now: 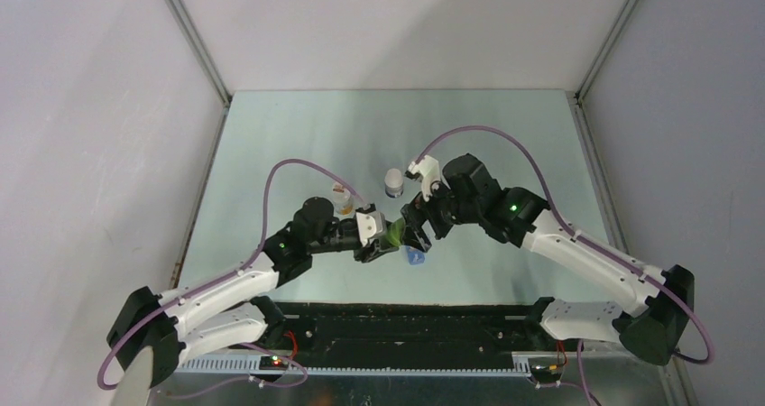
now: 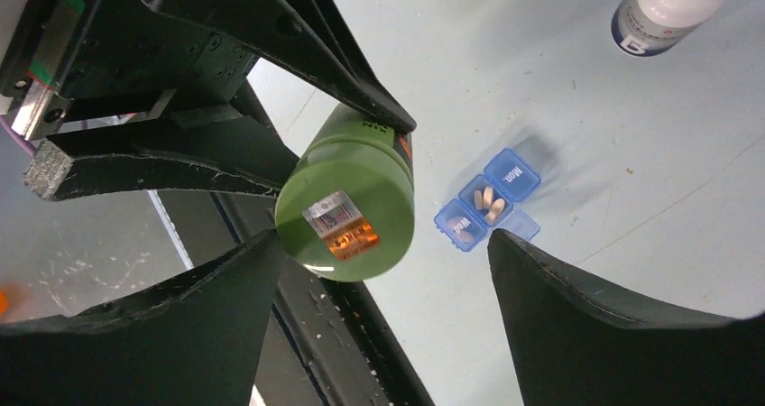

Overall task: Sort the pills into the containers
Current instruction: Screw the lid of the pill bottle onto the pill bottle.

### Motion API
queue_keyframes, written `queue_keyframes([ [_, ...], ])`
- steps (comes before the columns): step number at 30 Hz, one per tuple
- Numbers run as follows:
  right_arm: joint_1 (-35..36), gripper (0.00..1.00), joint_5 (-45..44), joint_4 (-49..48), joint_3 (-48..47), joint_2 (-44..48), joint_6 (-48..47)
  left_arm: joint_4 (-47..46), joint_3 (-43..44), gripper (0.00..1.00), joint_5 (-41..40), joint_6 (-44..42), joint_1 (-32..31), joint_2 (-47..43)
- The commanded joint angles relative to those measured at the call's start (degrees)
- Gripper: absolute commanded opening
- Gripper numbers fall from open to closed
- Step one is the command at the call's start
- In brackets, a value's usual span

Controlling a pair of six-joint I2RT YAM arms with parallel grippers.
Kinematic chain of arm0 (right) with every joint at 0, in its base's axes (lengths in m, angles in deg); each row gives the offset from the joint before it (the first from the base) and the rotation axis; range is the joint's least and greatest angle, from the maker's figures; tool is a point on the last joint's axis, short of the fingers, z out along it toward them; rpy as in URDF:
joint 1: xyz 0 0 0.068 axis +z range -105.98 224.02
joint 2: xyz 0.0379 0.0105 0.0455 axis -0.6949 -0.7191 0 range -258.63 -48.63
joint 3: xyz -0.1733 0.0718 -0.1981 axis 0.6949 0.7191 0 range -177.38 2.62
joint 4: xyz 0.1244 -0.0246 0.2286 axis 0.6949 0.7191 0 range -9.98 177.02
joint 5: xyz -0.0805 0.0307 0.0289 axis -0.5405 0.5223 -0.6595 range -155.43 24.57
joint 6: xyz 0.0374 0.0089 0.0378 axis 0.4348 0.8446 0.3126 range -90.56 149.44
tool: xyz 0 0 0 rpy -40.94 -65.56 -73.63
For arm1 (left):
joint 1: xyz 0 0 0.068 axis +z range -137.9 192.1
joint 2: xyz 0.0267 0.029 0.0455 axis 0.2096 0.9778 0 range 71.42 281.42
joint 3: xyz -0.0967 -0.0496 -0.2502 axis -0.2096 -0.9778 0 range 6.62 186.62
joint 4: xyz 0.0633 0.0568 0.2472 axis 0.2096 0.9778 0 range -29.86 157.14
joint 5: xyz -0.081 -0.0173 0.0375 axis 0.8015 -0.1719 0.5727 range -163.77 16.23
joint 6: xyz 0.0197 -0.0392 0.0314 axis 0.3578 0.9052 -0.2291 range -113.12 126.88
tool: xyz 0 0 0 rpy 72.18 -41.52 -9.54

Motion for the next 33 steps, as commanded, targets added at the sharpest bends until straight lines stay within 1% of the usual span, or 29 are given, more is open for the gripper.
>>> queue_keyframes([
  [1,1.9,0.87,-1.4,-0.8,-3.3,-2.2,-4.2,-1.5,3.7,0.01,2.7,-0.6,-0.2,0.2],
  [3,2.2,0.82,-1.8,-1.8,-3.5,-3.1,-3.7,-1.5,3.7,0.00,2.7,-0.4,-0.2,0.3],
  [4,2.3,0.76,-2.4,-2.6,-3.6,-3.5,-3.3,-1.5,3.7,0.00,2.8,-0.5,-0.1,0.2],
  [5,2.8,0.73,-3.1,-3.7,-3.6,-3.6,-2.6,-1.6,3.7,0.00,2.7,-0.5,-0.2,0.3],
  [6,3.3,0.62,-4.0,-4.3,-3.6,-3.6,-1.1,-1.6,3.6,0.00,2.6,-0.6,-0.2,0.2],
  [7,3.6,0.58,-4.9,-5.5,-3.6,-3.6,-0.3,-1.8,3.5,0.00,2.3,-0.5,-0.2,0.2],
  [8,4.1,0.51,-6.5,-6.2,-3.6,-3.7,2.3,-2.0,3.4,0.00,2.0,-0.6,-0.2,0.1],
  [9,4.4,0.48,-7.1,-7.6,-3.7,-4.0,3.6,-2.4,3.2,0.00,1.3,-0.5,-0.2,0.2],
  [10,5.0,0.43,-9.2,-8.2,-3.7,-4.2,6.6,-2.6,3.1,0.00,0.9,-0.5,-0.2,0.2],
  [11,5.3,0.40,-10.6,-9.5,-3.7,-4.5,8.7,-3.2,2.9,0.00,-0.2,-0.5,-0.2,0.1],
  [12,6.1,0.36,-14.3,-10.0,-3.8,-4.8,13.6,-3.5,2.7,0.00,-0.9,-0.4,-0.2,0.0],
  [13,6.3,0.35,-16.3,-10.7,-3.8,-5.1,16.4,-4.3,2.3,0.00,-2.0,-0.2,-0.2,-0.1],
  [14,6.8,0.35,-20.2,-10.8,-3.8,-5.3,22.9,-4.7,2.1,0.00,-2.4,-0.2,-0.2,-0.3],
  [15,6.9,0.34,-22.2,-10.6,-3.7,-5.5,26.4,-5.7,1.5,0.00,-3.6,-0.1,-0.2,-0.4],
  [16,7.1,0.35,-25.6,-10.2,-3.7,-5.6,33.4,-6.2,1.2,0.00,-4.2,0.0,-0.2,-0.8],
  [17,7.2,0.39,-27.4,-9.6,-3.7,-5.8,39.5,-7.0,0.7,0.00,-5.5,0.1,-0.2,-0.9],
  [18,7.7,0.44,-30.5,-9.4,-3.6,-5.8,41.6,-7.3,0.5,0.00,-6.1,0.1,-0.2,-1.1],
  [19,7.9,0.61,-31.5,-9.8,-3.6,-5.6,44.0,-7.6,0.2,0.00,-6.8,0.2,-0.2,-1.1],
  [20,8.2,0.74,-32.1,-10.1,-3.6,-5.4,44.4,-7.6,0.0,0.00,-7.0,0.2,-0.2,-1.3],
  [21,8.3,0.93,-30.8,-11.4,-3.6,-4.8,42.7,-7.4,-0.1,0.00,-7.4,0.1,-0.2,-1.4],
  [23,7.8,0.99,-27.5,-13.2,-3.6,-3.9,36.8,-7.5,-0.3,0.00,-8.0,0.2,-0.2,-1.6],
  [26,5.5,0.99,-24.9,-10.0,-3.7,-2.4,32.4,-8.8,-0.3,0.00,-7.8,1.5,-0.2,-1.7],
  [28,3.1,0.99,-21.0,-8.7,-3.2,-1.0,29.2,-9.3,-0.3,0.00,-7.5,1.7,-0.2,-1.7],
  [30,1.9,0.99,-18.1,-8.6,-1.8,1.1,24.3,-9.6,-0.4,0.00,-7.2,1.8,-0.2,-1.7],
  [31,1.7,0.99,-15.5,-8.5,-1.0,1.8,20.0,-9.7,-0.5,0.00,-7.0,1.8,-0.2,-1.8],
  [33,1.5,0.98,-12.3,-8.1,0.1,3.6,14.2,-9.6,-0.4,0.00,-6.4,1.8,-0.2,-1.8],
])
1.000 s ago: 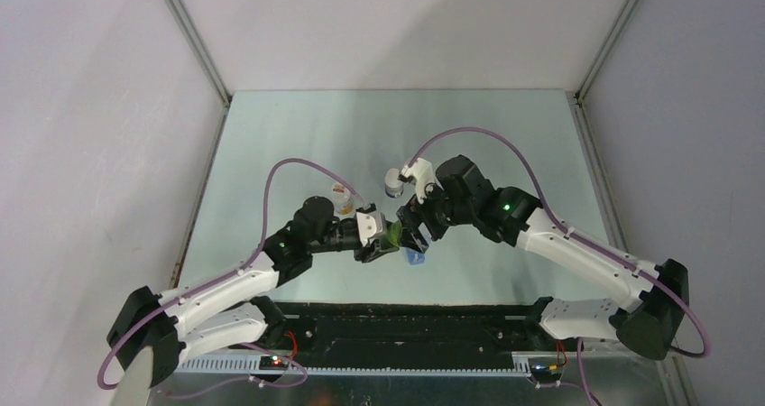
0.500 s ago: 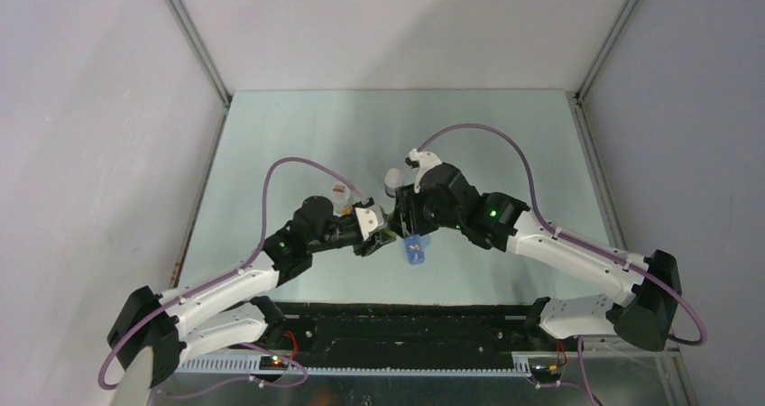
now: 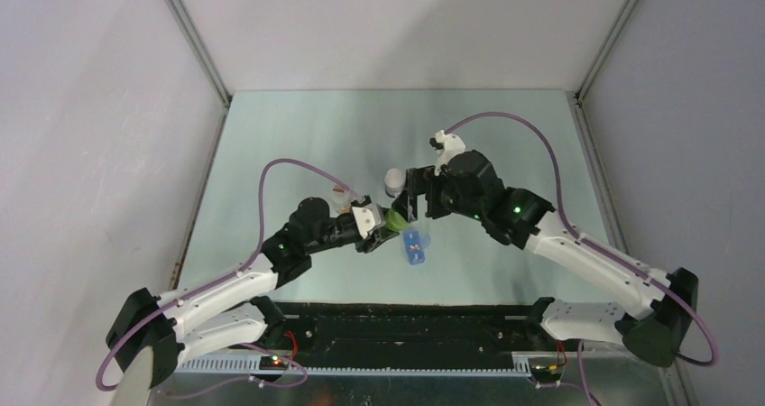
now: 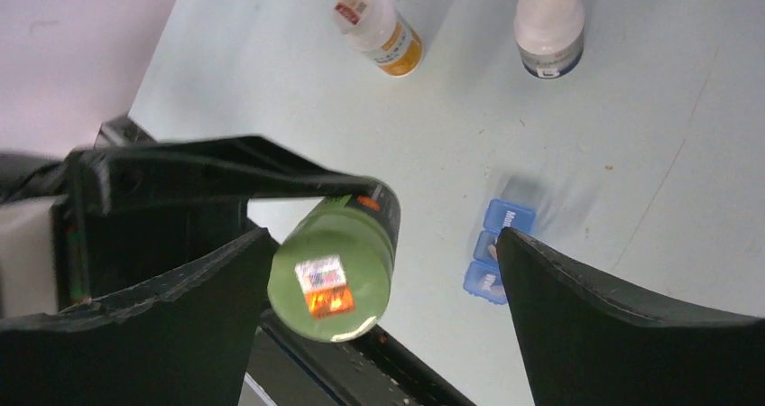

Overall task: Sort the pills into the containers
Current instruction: Screw the lid of the pill bottle onto the pill bottle.

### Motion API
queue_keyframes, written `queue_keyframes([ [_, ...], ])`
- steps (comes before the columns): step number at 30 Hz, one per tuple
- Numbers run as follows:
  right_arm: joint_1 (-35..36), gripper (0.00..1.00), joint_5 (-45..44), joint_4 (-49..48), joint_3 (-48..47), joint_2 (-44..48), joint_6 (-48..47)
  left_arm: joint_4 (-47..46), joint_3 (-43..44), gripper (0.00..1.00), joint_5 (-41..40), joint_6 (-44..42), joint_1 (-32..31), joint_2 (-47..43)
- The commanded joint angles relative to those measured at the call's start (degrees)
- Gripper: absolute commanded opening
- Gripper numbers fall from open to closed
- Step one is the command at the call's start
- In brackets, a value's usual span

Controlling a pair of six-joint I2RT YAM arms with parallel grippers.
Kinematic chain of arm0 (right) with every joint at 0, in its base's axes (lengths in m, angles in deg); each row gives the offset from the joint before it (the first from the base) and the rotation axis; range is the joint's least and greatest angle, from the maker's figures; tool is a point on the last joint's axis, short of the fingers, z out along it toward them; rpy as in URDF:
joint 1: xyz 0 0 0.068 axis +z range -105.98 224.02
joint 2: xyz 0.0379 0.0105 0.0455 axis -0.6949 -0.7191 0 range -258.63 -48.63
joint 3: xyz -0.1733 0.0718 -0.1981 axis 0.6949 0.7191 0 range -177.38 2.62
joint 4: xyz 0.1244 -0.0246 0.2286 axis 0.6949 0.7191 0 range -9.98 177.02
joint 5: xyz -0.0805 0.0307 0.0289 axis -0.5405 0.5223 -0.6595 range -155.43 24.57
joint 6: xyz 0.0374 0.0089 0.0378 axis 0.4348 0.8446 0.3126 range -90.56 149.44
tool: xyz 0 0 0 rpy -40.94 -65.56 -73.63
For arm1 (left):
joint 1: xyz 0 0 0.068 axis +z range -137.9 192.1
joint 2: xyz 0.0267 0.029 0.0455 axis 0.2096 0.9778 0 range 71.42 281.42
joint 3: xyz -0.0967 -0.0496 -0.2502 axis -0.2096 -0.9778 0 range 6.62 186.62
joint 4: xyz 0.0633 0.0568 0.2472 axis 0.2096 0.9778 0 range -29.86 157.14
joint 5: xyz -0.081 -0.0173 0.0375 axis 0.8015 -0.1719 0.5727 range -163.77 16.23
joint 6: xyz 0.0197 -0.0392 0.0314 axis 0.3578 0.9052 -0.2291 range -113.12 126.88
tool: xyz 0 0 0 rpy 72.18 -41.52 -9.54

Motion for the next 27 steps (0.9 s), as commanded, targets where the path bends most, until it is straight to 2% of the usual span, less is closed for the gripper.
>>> queue_keyframes([
  [1,-0.3,0.98,8.5,0.5,1.2,5.6,-14.6,-4.1,-0.2,0.00,1.6,0.7,-0.2,-1.4],
  [5,-0.3,0.99,16.2,3.4,1.8,5.1,-25.4,-3.0,0.4,0.00,3.3,0.6,-0.2,-1.4],
  [10,-0.1,0.99,17.3,3.9,1.8,3.6,-29.4,-2.3,1.0,0.00,6.2,0.8,-0.1,-1.3],
  [15,-0.1,0.78,16.0,0.4,1.3,3.5,-28.2,-0.7,2.0,0.00,7.9,0.6,-0.1,-0.8],
  [17,-0.3,0.74,14.4,-0.7,1.0,3.1,-26.7,-0.3,2.4,0.00,8.0,0.5,-0.1,-0.3],
  [22,-0.2,0.73,13.1,-2.5,0.9,1.6,-24.6,-0.2,2.9,0.00,8.0,0.5,-0.1,0.1],
  [24,-0.4,0.66,12.7,-2.9,0.9,0.8,-23.1,-0.2,2.9,0.00,7.9,0.4,-0.1,-0.1],
  [26,-0.3,0.54,11.5,-3.7,0.9,0.2,-20.5,-0.4,2.8,0.00,7.6,0.4,-0.1,-0.2],
  [27,-0.2,0.44,10.2,-4.1,0.9,-0.3,-19.4,-0.5,2.8,0.00,7.2,0.4,-0.2,-0.3],
])
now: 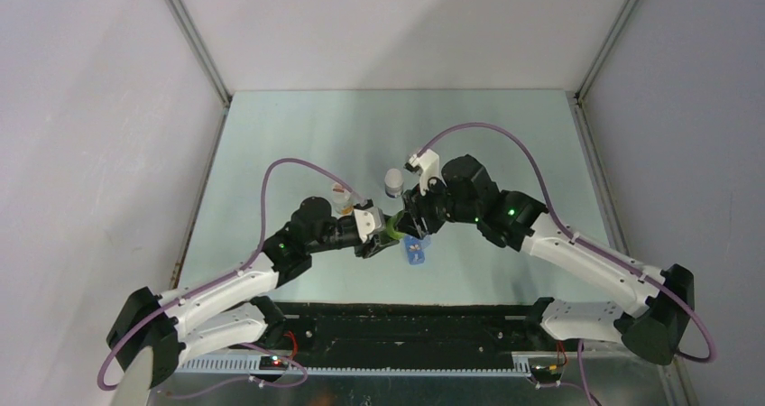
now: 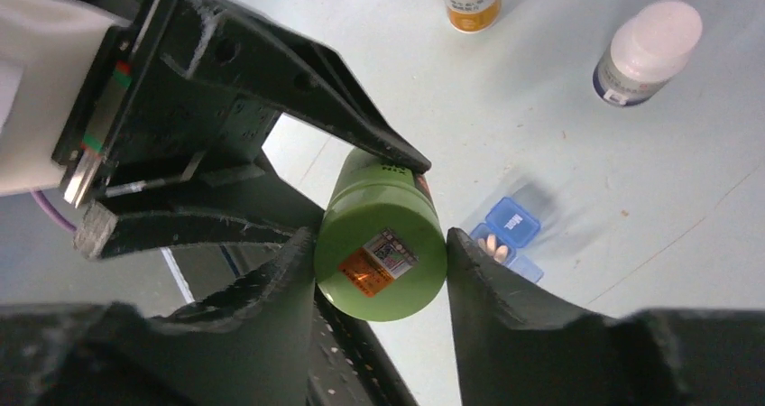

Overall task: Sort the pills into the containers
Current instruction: Screw the lid of the pill bottle onto the pill bottle.

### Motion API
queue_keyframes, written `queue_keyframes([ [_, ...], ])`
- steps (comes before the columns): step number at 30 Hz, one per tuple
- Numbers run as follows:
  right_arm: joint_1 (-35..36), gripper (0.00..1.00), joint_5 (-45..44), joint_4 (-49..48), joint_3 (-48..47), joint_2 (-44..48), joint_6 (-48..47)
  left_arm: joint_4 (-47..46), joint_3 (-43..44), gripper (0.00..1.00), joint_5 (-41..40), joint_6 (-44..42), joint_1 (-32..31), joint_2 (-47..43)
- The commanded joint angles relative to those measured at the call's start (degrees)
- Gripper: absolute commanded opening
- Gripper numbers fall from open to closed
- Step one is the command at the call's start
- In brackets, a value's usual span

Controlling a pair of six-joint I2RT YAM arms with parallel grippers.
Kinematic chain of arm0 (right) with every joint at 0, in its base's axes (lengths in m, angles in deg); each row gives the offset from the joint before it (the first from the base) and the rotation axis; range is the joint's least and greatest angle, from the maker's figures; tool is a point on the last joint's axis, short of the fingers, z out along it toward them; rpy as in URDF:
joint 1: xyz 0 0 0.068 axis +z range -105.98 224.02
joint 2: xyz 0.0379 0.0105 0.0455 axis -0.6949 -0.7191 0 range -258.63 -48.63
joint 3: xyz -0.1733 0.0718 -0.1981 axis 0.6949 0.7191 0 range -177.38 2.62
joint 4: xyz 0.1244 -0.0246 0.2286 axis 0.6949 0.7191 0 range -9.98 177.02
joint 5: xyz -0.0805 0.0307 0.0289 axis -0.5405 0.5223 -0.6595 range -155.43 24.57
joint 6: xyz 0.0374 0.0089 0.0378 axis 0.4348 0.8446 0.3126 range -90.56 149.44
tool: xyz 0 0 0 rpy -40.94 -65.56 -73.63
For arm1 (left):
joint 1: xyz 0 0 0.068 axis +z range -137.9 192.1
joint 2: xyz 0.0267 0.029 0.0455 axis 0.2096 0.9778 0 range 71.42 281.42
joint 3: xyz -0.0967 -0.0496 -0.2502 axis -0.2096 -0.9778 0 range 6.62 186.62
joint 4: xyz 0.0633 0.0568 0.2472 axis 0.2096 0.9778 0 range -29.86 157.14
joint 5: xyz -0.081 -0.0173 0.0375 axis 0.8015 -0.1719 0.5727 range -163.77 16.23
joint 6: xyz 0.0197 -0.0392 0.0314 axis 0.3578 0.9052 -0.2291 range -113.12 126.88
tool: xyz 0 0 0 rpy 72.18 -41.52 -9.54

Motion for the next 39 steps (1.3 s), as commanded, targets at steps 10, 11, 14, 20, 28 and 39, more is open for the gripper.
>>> queue_keyframes([
  [10,2.1,0.43,-25.5,-2.8,-2.3,-5.3,36.5,-4.1,1.8,0.00,-2.0,0.5,-0.2,-0.2],
  [11,2.4,0.65,-25.9,-2.9,-2.3,-5.0,37.3,-4.1,1.7,0.00,-2.1,0.6,-0.3,-0.2],
  [14,0.5,0.93,-23.7,-2.8,-2.4,-3.0,35.1,-3.9,1.3,0.00,-2.4,0.5,-0.3,-0.4],
  [20,-3.8,0.99,-10.0,-1.5,-1.1,2.6,19.8,-3.7,1.3,0.00,-2.2,0.3,-0.3,-0.5],
  [28,-4.1,0.99,6.9,2.8,0.9,4.8,-1.3,-2.0,2.6,0.00,1.7,0.2,-0.3,-0.6],
  [39,-1.9,0.73,6.4,1.9,0.7,1.0,-7.5,-0.1,3.2,0.00,4.6,0.0,-0.2,-0.6],
])
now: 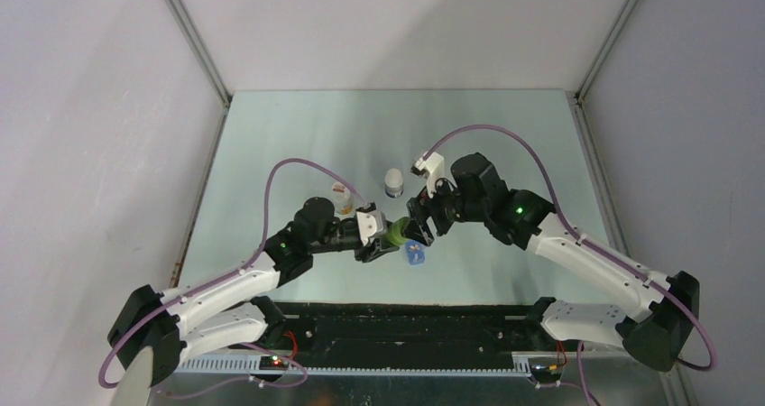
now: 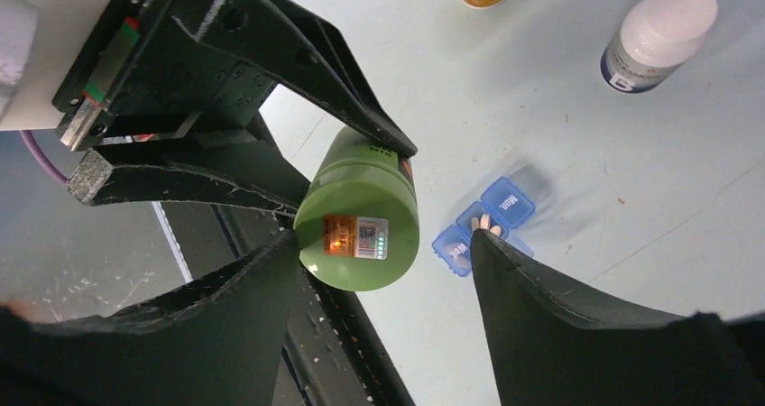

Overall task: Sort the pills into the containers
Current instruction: Screw the lid of the pill bottle onto the pill bottle.

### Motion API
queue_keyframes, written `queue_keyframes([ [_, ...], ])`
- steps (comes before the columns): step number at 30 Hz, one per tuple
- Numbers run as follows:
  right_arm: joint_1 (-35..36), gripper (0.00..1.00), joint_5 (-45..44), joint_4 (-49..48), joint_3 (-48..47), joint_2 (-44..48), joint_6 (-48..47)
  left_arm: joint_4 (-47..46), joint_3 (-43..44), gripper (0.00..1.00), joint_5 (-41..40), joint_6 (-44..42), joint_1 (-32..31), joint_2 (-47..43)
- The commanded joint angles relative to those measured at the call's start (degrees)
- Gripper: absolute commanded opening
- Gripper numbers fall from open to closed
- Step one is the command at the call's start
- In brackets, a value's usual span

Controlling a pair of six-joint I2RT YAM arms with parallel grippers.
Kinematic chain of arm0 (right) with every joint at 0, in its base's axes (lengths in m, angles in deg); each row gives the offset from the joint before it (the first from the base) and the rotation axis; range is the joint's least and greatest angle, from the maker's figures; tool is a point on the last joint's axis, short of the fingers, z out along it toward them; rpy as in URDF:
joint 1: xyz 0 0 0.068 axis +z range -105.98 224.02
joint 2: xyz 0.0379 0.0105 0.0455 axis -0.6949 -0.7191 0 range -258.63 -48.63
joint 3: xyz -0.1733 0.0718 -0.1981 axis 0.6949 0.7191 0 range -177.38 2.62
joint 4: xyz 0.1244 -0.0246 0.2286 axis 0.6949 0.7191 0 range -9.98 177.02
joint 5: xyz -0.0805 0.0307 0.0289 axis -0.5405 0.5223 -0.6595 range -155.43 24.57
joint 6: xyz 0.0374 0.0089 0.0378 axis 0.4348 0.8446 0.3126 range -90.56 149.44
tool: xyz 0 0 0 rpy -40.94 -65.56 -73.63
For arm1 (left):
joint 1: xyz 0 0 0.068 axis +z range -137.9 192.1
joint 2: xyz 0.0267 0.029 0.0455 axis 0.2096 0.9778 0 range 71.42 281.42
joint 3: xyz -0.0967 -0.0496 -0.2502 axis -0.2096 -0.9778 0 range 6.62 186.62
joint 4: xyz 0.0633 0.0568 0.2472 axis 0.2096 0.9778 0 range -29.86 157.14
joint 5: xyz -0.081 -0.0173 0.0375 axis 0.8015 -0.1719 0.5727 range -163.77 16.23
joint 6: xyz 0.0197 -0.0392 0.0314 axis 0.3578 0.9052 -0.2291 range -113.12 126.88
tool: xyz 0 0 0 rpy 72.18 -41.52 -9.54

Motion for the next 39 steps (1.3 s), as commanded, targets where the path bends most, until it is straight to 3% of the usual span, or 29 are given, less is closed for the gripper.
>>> queue_keyframes([
  [1,2.2,0.73,0.4,-1.6,-0.2,-0.9,-4.1,-2.1,3.2,0.00,2.5,0.0,-0.2,-1.4],
  [9,3.7,0.64,0.0,-3.9,-0.2,-2.8,-1.1,-2.5,3.1,0.00,2.0,0.0,-0.2,-1.4],
  [15,4.2,0.37,-1.4,-6.7,-0.2,-2.9,3.9,-2.7,2.8,0.00,0.9,-0.1,-0.2,-2.0],
  [17,4.7,0.24,-3.1,-8.5,-0.2,-3.5,7.6,-3.2,2.5,0.00,-0.2,0.1,-0.2,-2.2],
  [18,5.3,0.11,-4.5,-9.2,-0.2,-4.2,9.4,-3.3,2.3,0.00,-1.0,0.1,-0.2,-2.2],
  [20,8.0,0.00,-12.1,-12.1,0.0,-6.0,15.2,-3.6,2.1,0.00,-2.8,0.1,-0.1,-2.2],
  [23,11.8,0.00,-29.5,-13.0,-0.1,-7.9,31.6,-3.3,1.9,0.00,-5.2,-0.4,-0.2,-2.3],
  [26,13.7,0.00,-39.0,-11.6,-0.2,-7.7,45.2,-3.2,1.4,0.00,-6.2,-0.5,-0.1,-2.8],
  [28,14.3,0.00,-42.0,-11.9,-0.6,-6.7,45.9,-3.3,0.9,0.00,-6.7,-0.5,-0.1,-3.4],
  [30,14.7,0.21,-42.4,-11.8,-1.7,-6.2,43.2,-3.3,0.5,0.00,-7.3,-0.5,-0.2,-3.7],
  [31,14.6,0.43,-41.8,-11.9,-1.9,-5.7,42.2,-3.4,0.3,0.00,-7.6,-0.5,-0.2,-3.8],
  [32,14.4,0.55,-41.7,-11.2,-2.0,-5.5,40.2,-3.3,0.2,0.00,-7.8,-0.6,-0.2,-3.8],
  [33,14.2,0.78,-41.5,-10.5,-2.0,-4.8,39.3,-3.2,0.2,0.00,-8.2,-0.6,-0.2,-3.8],
  [34,13.5,0.88,-41.4,-9.0,-2.0,-4.3,37.7,-3.0,0.2,0.00,-8.3,-0.6,-0.2,-3.7],
  [35,13.1,0.96,-40.5,-8.1,-1.9,-3.4,36.9,-2.9,0.2,0.00,-8.4,-0.7,-0.2,-3.7],
  [39,8.3,0.99,-31.8,-5.7,-0.3,1.0,29.0,-3.2,0.1,0.00,-8.4,-0.7,-0.1,-3.8],
])
